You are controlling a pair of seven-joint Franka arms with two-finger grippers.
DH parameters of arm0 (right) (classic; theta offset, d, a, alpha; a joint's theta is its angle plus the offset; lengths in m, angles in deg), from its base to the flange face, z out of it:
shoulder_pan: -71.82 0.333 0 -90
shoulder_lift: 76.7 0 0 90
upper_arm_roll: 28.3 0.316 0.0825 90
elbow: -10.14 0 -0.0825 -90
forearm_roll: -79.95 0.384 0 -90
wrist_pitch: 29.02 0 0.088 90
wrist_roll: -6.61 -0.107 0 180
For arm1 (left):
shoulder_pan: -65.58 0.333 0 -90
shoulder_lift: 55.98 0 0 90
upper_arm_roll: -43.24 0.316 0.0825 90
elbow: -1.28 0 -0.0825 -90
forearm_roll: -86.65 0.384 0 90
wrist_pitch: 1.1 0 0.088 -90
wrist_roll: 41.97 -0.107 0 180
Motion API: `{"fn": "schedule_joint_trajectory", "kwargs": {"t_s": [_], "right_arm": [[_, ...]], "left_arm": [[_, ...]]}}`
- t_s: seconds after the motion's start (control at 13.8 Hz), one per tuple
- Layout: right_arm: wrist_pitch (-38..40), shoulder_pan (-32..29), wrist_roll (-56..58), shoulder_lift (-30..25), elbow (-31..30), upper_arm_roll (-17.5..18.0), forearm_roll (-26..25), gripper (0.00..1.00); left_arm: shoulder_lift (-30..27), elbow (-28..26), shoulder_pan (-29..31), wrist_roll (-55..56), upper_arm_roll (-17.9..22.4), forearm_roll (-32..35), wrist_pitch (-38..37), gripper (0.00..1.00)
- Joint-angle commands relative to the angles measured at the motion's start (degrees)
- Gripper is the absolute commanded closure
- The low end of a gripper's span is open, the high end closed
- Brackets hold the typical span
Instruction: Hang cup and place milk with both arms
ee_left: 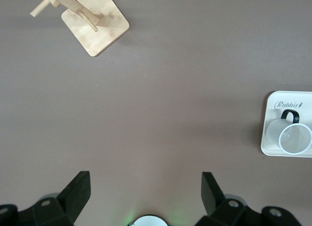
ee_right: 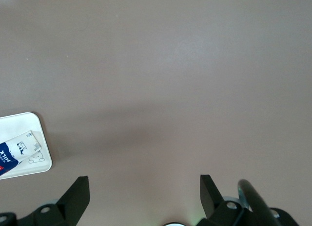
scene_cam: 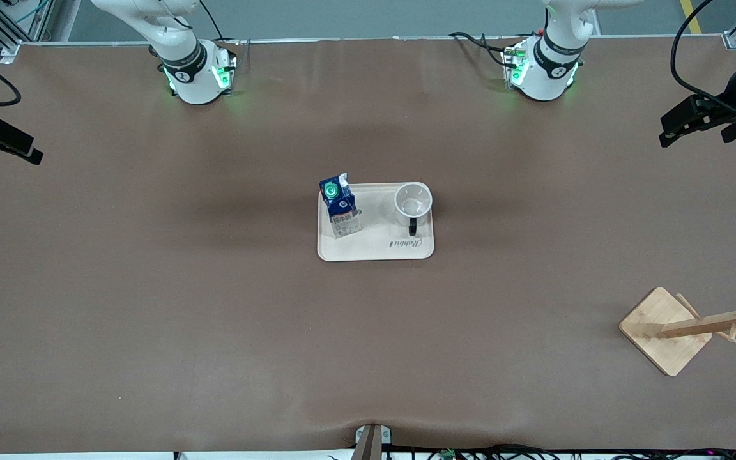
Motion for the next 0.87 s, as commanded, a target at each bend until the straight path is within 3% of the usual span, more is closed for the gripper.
{"fn": "schedule_joint_trajectory", "kwargs": {"t_s": [0.0,0.36,0.8], "right_arm": [[-0.36,-1.02,0.92,-0.77,-1.0,0.39,1.16,0.0],[-0.36,-1.02,0.92,-0.77,-1.0,0.48,1.16,0.0],[-0.27,-1.02,0.92,-0.77,-1.0,0.48,1.16,0.0]], "left_arm": [[0.3,0.49,-0.33,1.75,-0.57,0.43,-0.9,0.0],[0.13,-2.06,-0.6,12.73,-5.74,0.17,-0.72,0.0],[-0.4,-9.34,-0.6,15.21,-11.81,-0.27,3.05,0.0]]}}
